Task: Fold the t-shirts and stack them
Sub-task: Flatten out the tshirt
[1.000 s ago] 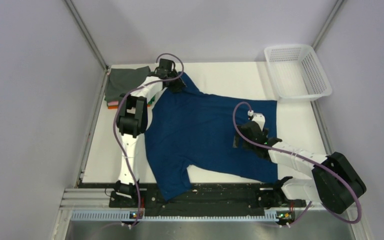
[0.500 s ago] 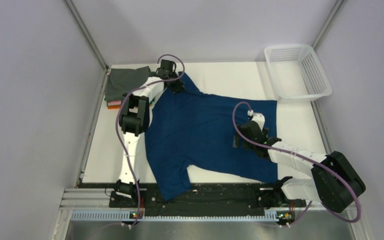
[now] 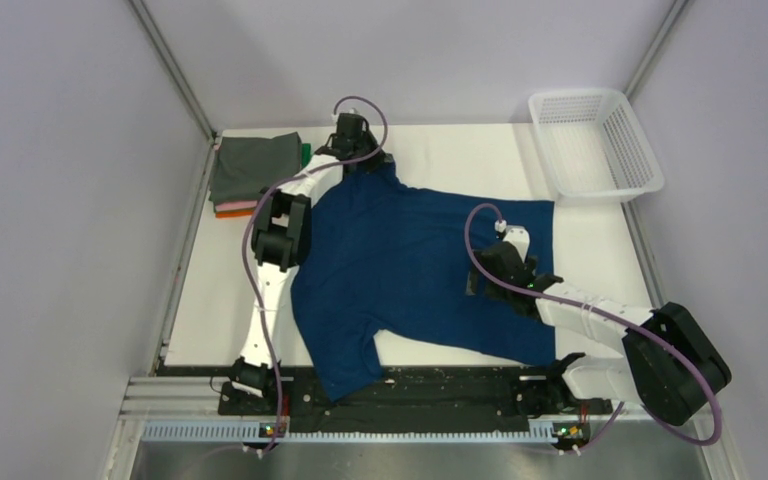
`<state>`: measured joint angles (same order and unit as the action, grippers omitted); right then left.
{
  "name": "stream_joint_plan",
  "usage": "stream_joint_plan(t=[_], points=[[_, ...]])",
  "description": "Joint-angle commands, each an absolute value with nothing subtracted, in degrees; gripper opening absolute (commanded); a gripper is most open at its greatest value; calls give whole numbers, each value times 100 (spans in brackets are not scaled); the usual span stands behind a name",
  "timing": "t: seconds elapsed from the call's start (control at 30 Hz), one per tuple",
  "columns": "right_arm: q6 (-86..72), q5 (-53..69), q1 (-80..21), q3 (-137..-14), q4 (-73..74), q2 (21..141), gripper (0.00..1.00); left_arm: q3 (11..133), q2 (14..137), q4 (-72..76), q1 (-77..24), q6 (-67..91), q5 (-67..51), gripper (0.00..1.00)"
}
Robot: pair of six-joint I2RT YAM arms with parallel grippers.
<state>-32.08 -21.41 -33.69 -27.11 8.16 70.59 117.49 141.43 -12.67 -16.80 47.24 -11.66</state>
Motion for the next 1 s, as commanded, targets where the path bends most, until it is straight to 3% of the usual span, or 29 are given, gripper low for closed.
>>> stream_joint_plan(t=[0.0, 0.1, 0.13, 0.17, 0.2, 0.23, 0.3, 0.37, 0.4, 0.67, 0.8, 0.97], points=[[-3193, -2235, -3375, -2768, 924, 7149, 99, 12582, 14690, -165, -1792, 4893, -1523, 0], [-3175, -2268, -3373, -2765, 900, 7283, 99, 13240, 15139, -87, -1951, 4770, -1352, 0], [-3173, -2269, -3362, -2775, 892, 7333, 99, 13369, 15251, -54, -1985, 4738, -1360, 7], [-3173, -2273, -3358, -2777, 900, 7377, 99, 13434, 15322, 39, -2006, 4746, -1367, 23], [-3179, -2276, -3360, -2778, 905, 7414, 99, 13437, 15363, 168, -2009, 4783, -1371, 51], [-3179, -2265, -3358, -2777, 904, 7423, 99, 13438, 15381, 238, -2012, 4816, -1347, 68], [-3177, -2259, -3360, -2777, 901, 7403, 99, 13460, 15377, 362, -2006, 4806, -1331, 74], [-3192, -2253, -3362, -2763, 880, 7345, 99, 13574, 15330, 384, -2010, 4760, -1332, 94], [-3193, -2239, -3354, -2758, 877, 7301, 99, 13613, 15281, 385, -2007, 4730, -1356, 98], [-3270, -2154, -3357, -2687, 874, 6960, 99, 13321, 14232, -139, -2173, 3854, -1655, 99], [-3263, -2154, -3353, -2700, 973, 6659, 99, 11752, 13049, -431, -2174, 3452, -1402, 99], [-3324, -2172, -3349, -2867, 1138, 6242, 99, 10087, 11969, -822, -2131, 3196, -106, 99]])
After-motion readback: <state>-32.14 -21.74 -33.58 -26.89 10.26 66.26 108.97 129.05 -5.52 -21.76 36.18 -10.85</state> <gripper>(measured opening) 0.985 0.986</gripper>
